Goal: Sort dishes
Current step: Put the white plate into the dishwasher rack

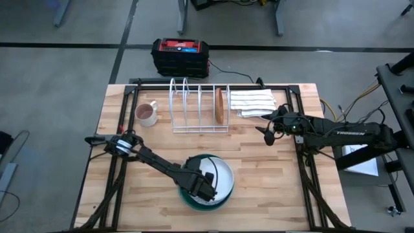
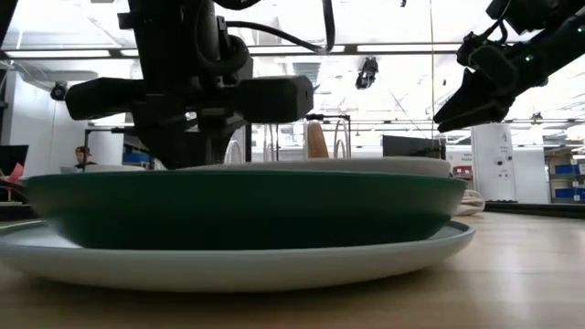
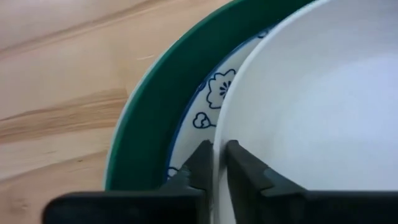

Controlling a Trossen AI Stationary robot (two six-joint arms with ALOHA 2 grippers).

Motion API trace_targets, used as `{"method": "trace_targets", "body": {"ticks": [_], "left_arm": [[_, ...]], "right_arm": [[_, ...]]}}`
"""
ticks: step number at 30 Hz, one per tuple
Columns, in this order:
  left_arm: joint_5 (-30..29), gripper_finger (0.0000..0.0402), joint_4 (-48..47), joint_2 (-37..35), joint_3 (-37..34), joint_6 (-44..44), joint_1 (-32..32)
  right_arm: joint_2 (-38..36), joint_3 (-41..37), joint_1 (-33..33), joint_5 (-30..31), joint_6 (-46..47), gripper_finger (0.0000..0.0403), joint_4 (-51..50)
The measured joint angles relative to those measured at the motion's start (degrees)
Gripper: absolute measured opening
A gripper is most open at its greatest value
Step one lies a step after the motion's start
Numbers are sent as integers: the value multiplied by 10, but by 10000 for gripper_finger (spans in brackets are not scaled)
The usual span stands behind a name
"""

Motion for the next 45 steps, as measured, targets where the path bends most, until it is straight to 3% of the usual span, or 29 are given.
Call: {"method": "trace_targets", "body": {"ticks": [7, 13, 19, 30, 40, 45], "left_arm": [[-10, 8, -50, 2, 34, 0, 0], [-17, 5, -159, 2, 107, 4, 1], [-71, 2, -229, 3, 196, 42, -3], [-215, 0, -227, 3, 321, 213, 0], [-486, 0, -225, -5, 390, 523, 4], [-538, 0, -228, -40, 389, 592, 36]], "right_arm": [[0, 0, 0, 0, -1, 300, 0], [0, 0, 0, 0, -1, 300, 0], [0, 0, 0, 0, -3, 300, 0], [0, 0, 0, 0, -6, 300, -1], [0, 0, 0, 0, -6, 298, -1], [0, 0, 0, 0, -6, 293, -1]]}}
